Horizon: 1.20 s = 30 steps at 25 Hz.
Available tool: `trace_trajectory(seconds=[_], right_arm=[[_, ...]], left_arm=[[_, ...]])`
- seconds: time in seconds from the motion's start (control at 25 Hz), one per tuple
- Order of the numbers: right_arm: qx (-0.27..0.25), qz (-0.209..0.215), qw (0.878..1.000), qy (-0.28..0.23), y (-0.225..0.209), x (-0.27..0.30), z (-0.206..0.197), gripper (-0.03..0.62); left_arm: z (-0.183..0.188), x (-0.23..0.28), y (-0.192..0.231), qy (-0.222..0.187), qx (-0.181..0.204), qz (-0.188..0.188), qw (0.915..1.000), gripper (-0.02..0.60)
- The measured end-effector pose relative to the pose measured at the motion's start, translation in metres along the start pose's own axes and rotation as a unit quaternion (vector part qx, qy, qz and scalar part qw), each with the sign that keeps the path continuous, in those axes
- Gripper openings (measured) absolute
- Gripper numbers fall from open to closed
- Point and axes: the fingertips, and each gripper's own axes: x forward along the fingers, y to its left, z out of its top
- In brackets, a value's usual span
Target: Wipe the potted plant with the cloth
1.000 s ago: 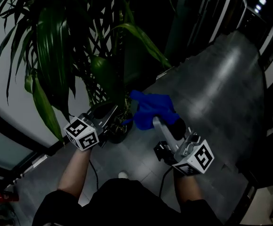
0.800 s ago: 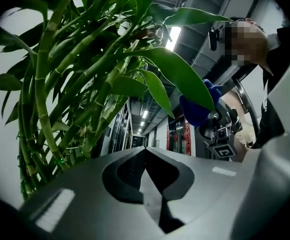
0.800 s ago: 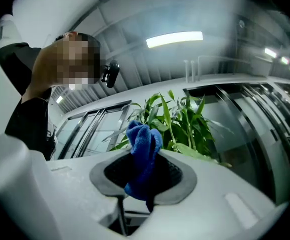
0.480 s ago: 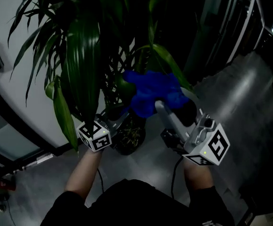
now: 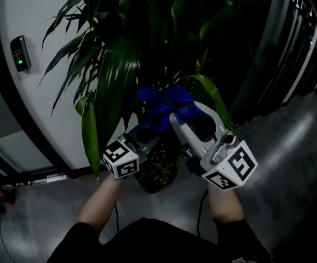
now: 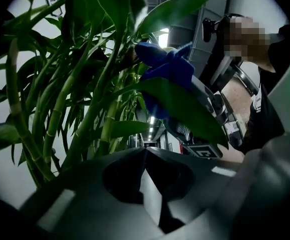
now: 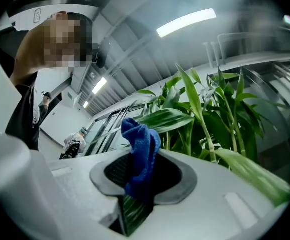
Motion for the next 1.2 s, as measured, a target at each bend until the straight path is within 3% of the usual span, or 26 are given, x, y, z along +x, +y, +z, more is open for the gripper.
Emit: trace_trajectory(seconds=[0.32,0.56,0.8,1.2], right_arm=[[0.04,0.033,0.998,0.037,-0.009,0.001,-0.024,0.109],[0.054,0.057,0.996,0.039,-0.002,-0.005,-0.035,0.109],[0.094,0.065,0.992,0.043,0.002,-0.019,-0.05,0.109],[0.113,0.076,0.989,0.062,0.014,-0.044,-0.068,0.109]], left_arm=[[0.004,0.005,0.004,-0.012,-0.009,0.032,0.9994,0.006],[0.012,0.01,-0.006,-0.029,-0.013,0.022,0.9992,0.006],[0.005,0.006,-0.016,-0.025,-0.022,0.025,0.9991,0.006],[-0.005,0.006,-0.017,-0.014,-0.031,0.053,0.998,0.006]])
